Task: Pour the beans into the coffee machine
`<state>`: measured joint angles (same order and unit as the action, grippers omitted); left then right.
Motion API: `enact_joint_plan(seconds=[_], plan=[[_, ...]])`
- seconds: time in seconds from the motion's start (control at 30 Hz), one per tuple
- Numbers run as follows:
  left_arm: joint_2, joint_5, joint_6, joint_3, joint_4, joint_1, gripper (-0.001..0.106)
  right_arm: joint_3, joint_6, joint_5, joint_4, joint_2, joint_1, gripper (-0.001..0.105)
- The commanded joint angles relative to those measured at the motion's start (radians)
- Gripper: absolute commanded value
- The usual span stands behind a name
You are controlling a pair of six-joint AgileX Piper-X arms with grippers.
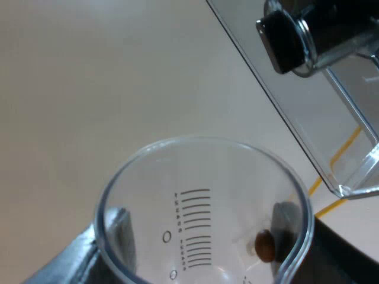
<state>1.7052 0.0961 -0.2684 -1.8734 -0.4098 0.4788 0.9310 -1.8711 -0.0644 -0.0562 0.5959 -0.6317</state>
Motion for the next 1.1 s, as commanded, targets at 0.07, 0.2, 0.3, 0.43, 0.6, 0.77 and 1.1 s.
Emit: enact_joint_plan(seconds=[0.07,0.2,0.3,0.43,0.6,0.77,1.1], plan=[[-0.015,-0.011,0.023,-0.002,0.02,0.004,0.026,0.005,-0.01,-0.003,0.006,-0.007,-0.003,0.079],[-0.028,-0.011,0.145,-0.002,0.013,0.004,0.026,0.005,-0.01,-0.003,0.006,-0.007,-0.003,0.079],[-0.046,-0.011,0.312,-0.002,0.012,0.004,0.026,0.005,-0.01,-0.003,0.006,-0.007,-0.003,0.079],[-0.082,-0.032,0.6,-0.002,0.012,0.004,0.026,0.005,-0.01,0.007,0.006,-0.007,-0.003,0.079],[-0.156,-0.148,0.961,-0.002,0.007,0.0,0.026,0.005,-0.017,0.111,0.006,-0.007,-0.003,0.079],[-0.236,-0.199,1.123,-0.002,-0.107,0.0,0.026,0.005,-0.017,0.173,0.006,-0.007,-0.003,0.079],[-0.37,-0.196,1.427,0.003,-0.382,-0.012,0.026,0.02,-0.009,0.342,-0.073,-0.007,-0.003,0.079]])
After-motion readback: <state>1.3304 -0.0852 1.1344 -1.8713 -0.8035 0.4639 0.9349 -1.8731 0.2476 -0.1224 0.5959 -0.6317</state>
